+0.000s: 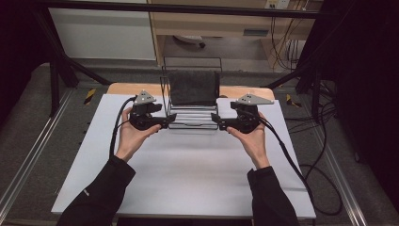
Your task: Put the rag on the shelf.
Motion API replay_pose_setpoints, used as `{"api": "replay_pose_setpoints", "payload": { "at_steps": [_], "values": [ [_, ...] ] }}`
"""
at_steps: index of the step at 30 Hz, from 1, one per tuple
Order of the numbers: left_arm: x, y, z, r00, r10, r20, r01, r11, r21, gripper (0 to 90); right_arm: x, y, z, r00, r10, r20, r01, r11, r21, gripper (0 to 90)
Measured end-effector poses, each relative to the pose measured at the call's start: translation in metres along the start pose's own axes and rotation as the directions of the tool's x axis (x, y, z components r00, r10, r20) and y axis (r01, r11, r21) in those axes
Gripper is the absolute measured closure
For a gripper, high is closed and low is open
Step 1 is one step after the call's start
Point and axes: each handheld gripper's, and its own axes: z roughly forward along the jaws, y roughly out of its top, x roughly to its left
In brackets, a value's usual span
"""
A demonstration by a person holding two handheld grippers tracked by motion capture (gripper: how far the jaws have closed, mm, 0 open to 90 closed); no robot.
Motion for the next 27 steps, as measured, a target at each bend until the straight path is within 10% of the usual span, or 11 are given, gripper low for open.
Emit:
{"api": "replay_pose_setpoints", "payload": {
  "at_steps": [15, 27],
  "values": [
    [-0.008, -0.011, -0.035, 0.999, 0.046, -0.001, -0.046, 0.999, 0.0, 12.2, 0.007, -0.001, -0.041, 0.9994, -0.005, -0.034, 0.006, 1.0, 0.006, 2.6],
    [-0.009, -0.06, -0.051, 0.9991, 0.039, 0.016, -0.039, 0.9992, 0.011, 8.4, 0.004, -0.052, -0.045, 0.9982, 0.012, -0.059, -0.009, 0.999, 0.05, 0.6]
  ]
}}
